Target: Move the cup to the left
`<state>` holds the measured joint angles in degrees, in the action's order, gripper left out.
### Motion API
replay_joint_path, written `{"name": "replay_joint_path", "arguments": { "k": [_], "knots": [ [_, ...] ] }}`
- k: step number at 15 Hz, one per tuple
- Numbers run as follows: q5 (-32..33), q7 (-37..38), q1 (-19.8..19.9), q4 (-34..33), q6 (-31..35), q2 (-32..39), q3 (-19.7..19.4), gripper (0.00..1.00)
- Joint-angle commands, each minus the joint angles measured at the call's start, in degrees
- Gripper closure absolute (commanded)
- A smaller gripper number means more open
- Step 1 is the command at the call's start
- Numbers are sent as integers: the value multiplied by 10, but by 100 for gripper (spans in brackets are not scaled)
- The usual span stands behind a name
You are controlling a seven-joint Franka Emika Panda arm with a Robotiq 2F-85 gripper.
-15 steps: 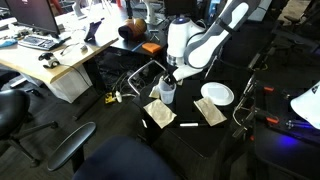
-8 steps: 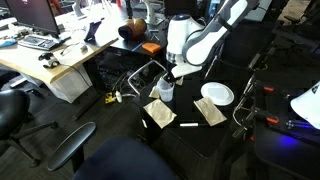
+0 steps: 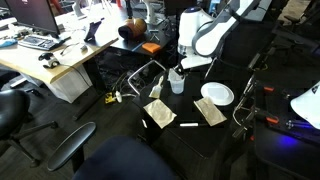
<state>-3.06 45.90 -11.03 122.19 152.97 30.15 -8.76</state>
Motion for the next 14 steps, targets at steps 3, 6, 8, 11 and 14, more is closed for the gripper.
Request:
{"name": "replay_joint_path", "arguments": {
  "k": [3, 6, 8, 11, 14],
  "knots": [
    [-13, 52, 17, 93, 17, -61, -25, 99],
    [-21, 72, 32, 118, 29, -69, -33, 99],
    [-27, 86, 41, 132, 58, -68, -38, 99],
    [-48, 95, 53, 147, 105, -62, -39, 99],
    [-65, 98, 55, 156, 135, -59, -41, 99]
  ]
}}
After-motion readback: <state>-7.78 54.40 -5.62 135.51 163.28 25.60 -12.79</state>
